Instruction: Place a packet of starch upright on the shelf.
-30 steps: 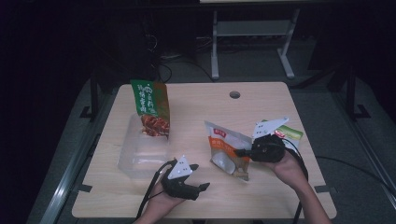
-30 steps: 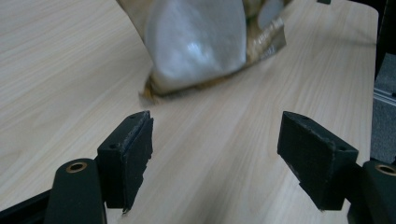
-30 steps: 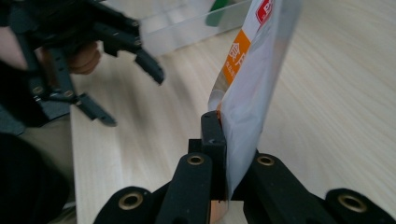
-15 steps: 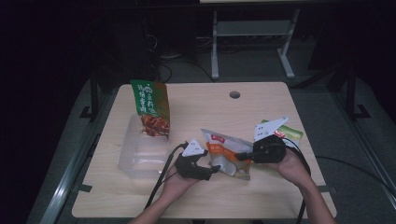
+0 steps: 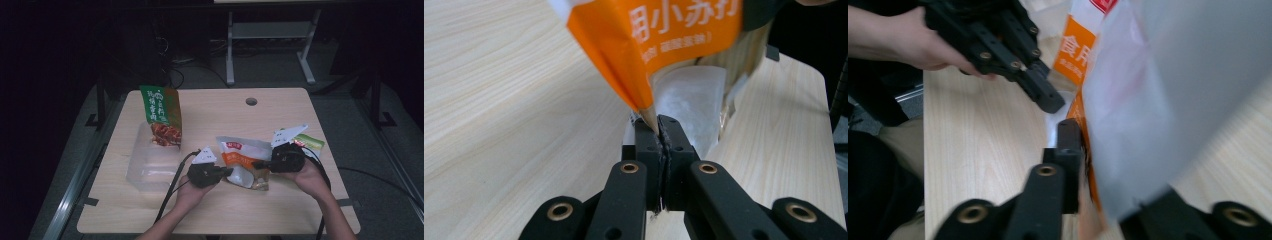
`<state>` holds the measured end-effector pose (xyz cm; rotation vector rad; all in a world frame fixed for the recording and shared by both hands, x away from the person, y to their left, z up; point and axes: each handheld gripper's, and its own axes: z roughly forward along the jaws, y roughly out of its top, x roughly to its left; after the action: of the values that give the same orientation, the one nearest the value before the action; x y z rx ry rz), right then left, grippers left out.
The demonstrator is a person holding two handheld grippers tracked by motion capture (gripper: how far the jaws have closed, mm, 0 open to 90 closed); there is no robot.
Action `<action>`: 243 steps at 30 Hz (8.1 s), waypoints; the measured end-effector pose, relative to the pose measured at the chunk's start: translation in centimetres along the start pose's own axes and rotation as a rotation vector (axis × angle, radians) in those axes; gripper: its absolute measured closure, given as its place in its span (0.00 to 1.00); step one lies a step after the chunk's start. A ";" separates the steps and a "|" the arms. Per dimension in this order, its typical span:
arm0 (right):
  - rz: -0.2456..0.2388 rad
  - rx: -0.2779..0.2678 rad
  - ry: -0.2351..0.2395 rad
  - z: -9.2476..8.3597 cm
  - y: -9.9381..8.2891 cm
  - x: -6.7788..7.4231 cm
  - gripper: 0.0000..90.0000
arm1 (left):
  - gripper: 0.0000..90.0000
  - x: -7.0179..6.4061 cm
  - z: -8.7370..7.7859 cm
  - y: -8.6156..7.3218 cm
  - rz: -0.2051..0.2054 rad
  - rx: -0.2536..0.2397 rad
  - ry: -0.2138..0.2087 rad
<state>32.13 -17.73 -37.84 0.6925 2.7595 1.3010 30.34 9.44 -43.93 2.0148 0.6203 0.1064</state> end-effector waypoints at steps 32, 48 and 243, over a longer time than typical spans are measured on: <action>-0.100 -0.049 0.005 2.8 9.5 2.4 1.00 | 0.50 -4.8 -6.4 -4.5 0.132 0.084 0.037; -0.195 -0.080 0.106 8.3 17.4 5.5 1.00 | 0.44 -5.2 -6.2 -5.1 0.146 0.070 0.016; 0.326 0.059 -0.267 -4.9 -6.3 -5.0 0.43 | 0.37 -4.8 -5.2 -5.0 0.139 0.089 0.011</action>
<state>33.30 -26.79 -40.10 1.2630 2.5517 1.0727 22.62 13.21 -44.63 2.1443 0.4984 0.1758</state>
